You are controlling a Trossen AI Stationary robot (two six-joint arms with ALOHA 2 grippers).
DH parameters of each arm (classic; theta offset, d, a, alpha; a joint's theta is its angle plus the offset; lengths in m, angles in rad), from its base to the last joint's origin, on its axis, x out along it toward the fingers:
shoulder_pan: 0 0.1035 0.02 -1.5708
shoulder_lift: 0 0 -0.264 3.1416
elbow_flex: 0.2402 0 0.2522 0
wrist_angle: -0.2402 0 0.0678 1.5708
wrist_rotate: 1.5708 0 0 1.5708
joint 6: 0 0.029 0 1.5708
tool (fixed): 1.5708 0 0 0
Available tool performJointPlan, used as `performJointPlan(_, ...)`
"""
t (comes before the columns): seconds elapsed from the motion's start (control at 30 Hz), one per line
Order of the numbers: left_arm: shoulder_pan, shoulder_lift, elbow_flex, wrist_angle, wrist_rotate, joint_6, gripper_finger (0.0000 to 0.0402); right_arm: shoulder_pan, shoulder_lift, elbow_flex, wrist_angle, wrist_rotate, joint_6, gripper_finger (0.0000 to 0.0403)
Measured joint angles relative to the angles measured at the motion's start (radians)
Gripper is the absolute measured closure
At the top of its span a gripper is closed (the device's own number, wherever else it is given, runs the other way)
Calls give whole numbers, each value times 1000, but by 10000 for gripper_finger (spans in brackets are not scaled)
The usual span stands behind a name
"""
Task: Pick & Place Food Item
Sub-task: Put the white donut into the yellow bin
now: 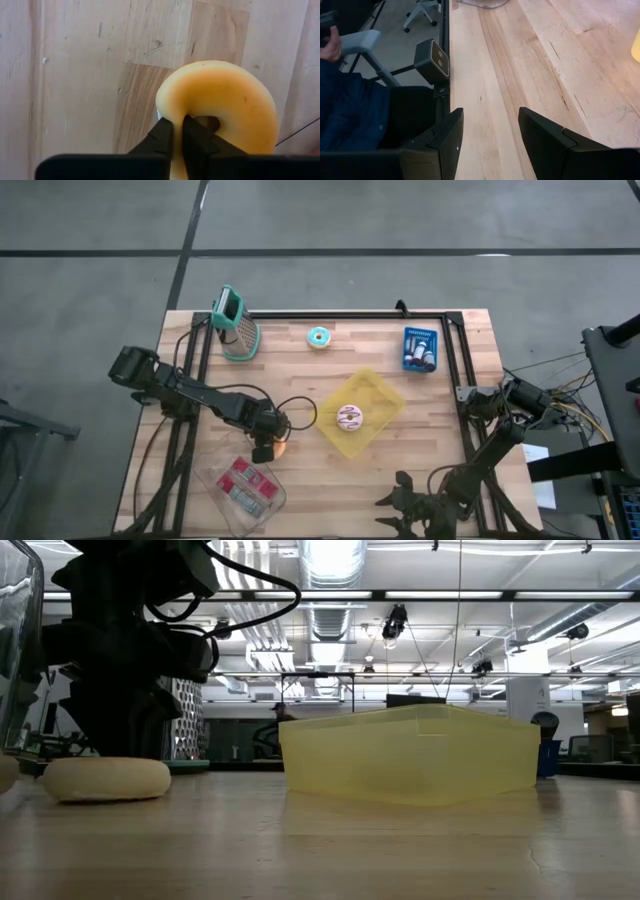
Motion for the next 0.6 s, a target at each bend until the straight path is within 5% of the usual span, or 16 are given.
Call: performJointPlan(0.6,1,0,26,-13,-5,11,383,0,0,0,0,0,0,216)
